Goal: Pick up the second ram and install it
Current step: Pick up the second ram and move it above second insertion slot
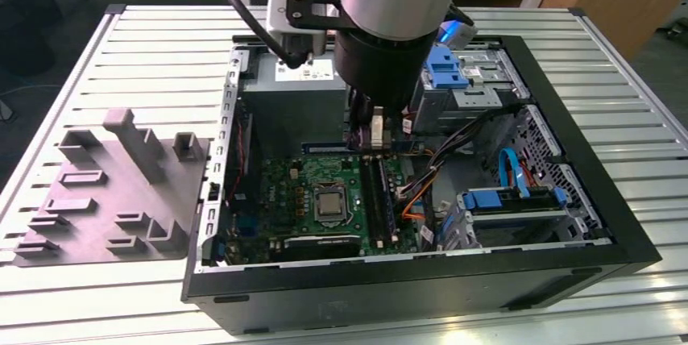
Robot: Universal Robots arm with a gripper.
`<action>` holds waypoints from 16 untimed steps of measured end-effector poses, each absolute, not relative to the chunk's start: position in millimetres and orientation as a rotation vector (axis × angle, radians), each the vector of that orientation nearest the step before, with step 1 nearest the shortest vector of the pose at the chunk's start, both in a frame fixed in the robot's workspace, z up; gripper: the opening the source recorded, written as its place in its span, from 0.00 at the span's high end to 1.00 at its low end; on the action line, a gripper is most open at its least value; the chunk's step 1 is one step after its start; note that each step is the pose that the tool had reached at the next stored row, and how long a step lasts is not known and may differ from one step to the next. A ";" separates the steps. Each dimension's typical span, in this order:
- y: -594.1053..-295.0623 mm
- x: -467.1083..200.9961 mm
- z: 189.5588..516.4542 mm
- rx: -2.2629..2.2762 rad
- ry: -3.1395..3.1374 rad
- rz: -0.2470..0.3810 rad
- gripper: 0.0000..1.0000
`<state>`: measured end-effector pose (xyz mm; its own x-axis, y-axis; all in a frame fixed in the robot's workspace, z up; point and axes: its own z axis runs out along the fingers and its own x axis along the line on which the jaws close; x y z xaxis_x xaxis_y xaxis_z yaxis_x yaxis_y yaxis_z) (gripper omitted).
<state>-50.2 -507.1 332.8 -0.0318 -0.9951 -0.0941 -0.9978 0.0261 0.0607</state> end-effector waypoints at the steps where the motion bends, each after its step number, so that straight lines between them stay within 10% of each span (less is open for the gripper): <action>1: -507.1 -50.2 332.3 -2.168 2.232 0.170 0.89; 16: -507.1 -50.2 320.6 -2.168 2.232 0.170 0.89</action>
